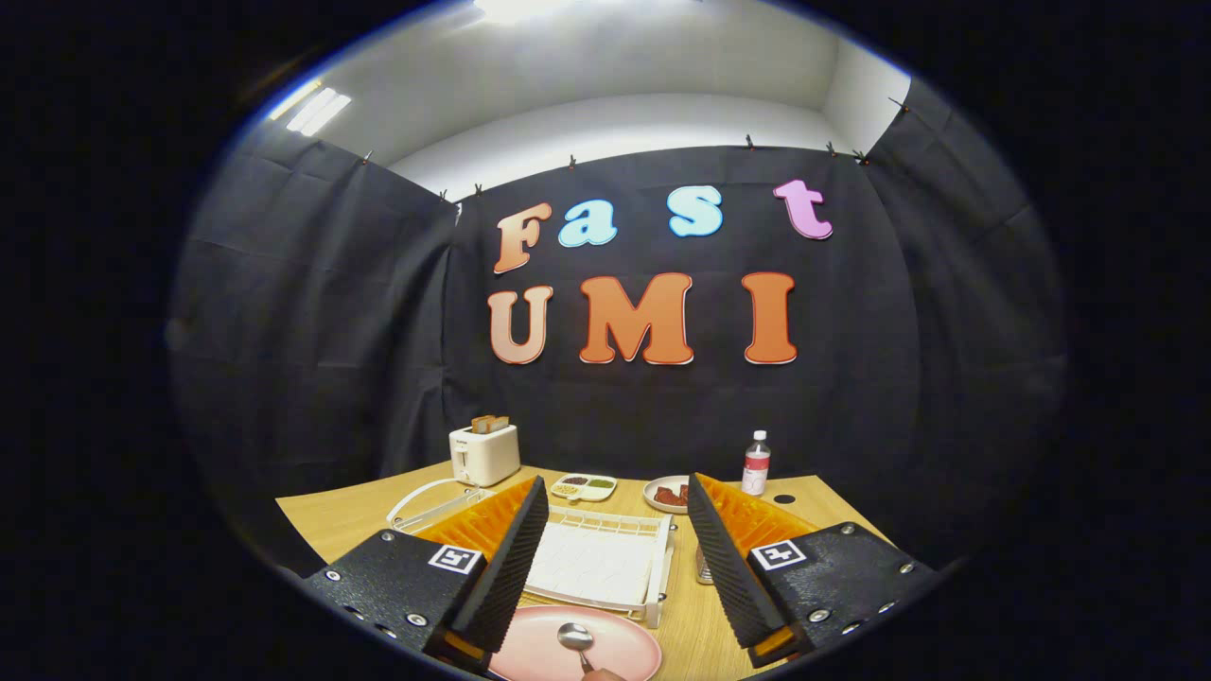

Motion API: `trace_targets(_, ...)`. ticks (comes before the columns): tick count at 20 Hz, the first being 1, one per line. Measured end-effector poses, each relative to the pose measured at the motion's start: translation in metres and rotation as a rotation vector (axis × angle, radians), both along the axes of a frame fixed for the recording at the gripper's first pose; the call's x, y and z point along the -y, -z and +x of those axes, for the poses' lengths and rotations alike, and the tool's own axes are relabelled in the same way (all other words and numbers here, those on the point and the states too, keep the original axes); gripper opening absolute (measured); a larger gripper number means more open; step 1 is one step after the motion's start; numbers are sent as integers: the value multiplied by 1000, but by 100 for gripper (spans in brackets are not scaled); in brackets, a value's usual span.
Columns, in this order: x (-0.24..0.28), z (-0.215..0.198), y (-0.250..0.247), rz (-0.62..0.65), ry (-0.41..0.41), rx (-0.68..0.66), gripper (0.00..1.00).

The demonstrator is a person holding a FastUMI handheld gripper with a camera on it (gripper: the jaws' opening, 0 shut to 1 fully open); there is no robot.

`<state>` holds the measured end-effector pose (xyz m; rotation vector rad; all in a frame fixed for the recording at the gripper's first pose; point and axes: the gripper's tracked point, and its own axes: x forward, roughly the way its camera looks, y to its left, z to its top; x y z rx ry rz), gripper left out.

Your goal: Take the plate from the dish rack, then take the spoon from the basket and place it into the plate.

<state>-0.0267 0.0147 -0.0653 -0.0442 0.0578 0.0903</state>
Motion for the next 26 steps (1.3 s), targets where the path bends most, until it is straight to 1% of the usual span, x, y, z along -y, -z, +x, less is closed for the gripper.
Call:
trace_targets(3, 5, -1, -8, 18, 28, 17, 91)
trace_targets(12, 25, 6, -27, 80, 79, 92, 92)
trace_targets(20, 42, 17, -39, 35, 121, 117, 92)
trace_targets(26, 37, 22, -51, 32, 116, 126, 91)
